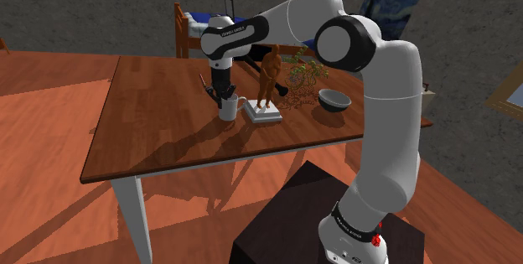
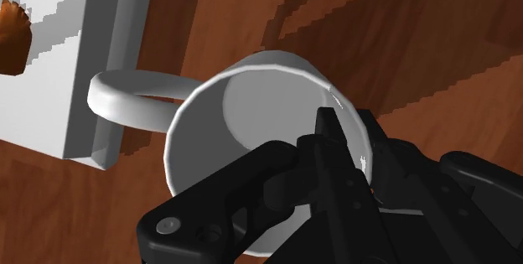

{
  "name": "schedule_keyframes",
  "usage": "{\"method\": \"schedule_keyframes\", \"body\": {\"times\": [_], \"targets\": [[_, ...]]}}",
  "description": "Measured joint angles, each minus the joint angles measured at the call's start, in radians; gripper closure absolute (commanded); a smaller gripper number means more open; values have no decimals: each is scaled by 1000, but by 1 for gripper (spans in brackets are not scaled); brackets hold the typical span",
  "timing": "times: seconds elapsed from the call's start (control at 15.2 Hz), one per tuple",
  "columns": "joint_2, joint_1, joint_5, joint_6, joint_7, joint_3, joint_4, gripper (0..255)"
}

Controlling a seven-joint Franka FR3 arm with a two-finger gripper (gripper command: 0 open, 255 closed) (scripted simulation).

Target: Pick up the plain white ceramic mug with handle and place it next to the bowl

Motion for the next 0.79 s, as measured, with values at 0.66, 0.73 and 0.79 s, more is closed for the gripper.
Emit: {"method": "schedule_keyframes", "body": {"times": [0.66, 0.73, 0.79], "targets": [[-33, 0, -1, -78, 1, 0, 45, 255], [-39, 0, -1, -90, 0, -1, 50, 255], [-43, -1, -1, -100, 0, -1, 56, 255]]}}
